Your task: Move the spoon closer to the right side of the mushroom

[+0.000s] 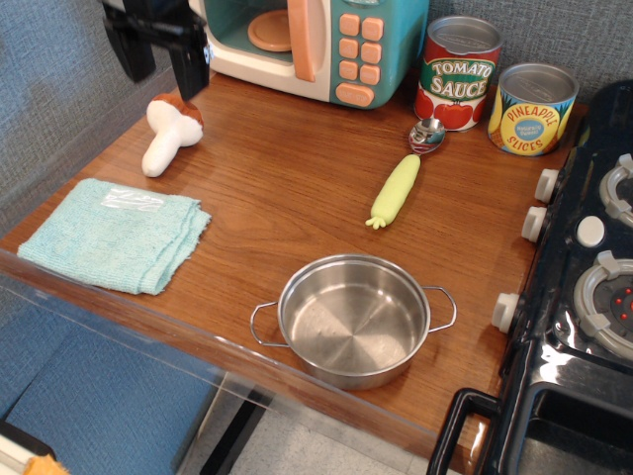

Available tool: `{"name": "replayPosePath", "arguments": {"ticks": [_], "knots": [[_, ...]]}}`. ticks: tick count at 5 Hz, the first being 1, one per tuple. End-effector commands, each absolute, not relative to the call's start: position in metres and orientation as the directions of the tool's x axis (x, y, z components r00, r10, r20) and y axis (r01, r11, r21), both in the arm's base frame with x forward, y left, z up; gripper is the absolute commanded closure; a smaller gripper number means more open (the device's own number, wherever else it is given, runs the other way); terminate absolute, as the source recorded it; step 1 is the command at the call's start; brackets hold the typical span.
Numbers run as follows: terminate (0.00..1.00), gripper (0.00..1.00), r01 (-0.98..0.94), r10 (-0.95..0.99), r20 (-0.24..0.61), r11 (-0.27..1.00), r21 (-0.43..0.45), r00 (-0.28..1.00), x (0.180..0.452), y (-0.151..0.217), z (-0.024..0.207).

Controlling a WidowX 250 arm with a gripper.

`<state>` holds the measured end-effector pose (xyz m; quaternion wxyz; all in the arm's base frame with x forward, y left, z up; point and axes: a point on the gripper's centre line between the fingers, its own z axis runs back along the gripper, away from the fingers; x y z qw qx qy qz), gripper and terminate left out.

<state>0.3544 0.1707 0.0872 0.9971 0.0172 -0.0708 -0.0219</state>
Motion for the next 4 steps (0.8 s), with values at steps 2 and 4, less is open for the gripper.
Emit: {"name": "replayPosePath", "arguments": {"ticks": [2, 4], "knots": [[0.0, 0.0, 0.024, -0.035, 0.161, 0.997, 0.074, 0.986, 0.407, 0.029, 0.072], [0.0, 0.0, 0.036, -0.055, 0.161, 0.992, 0.118, 0.985, 0.404, -0.003, 0.057]]}}
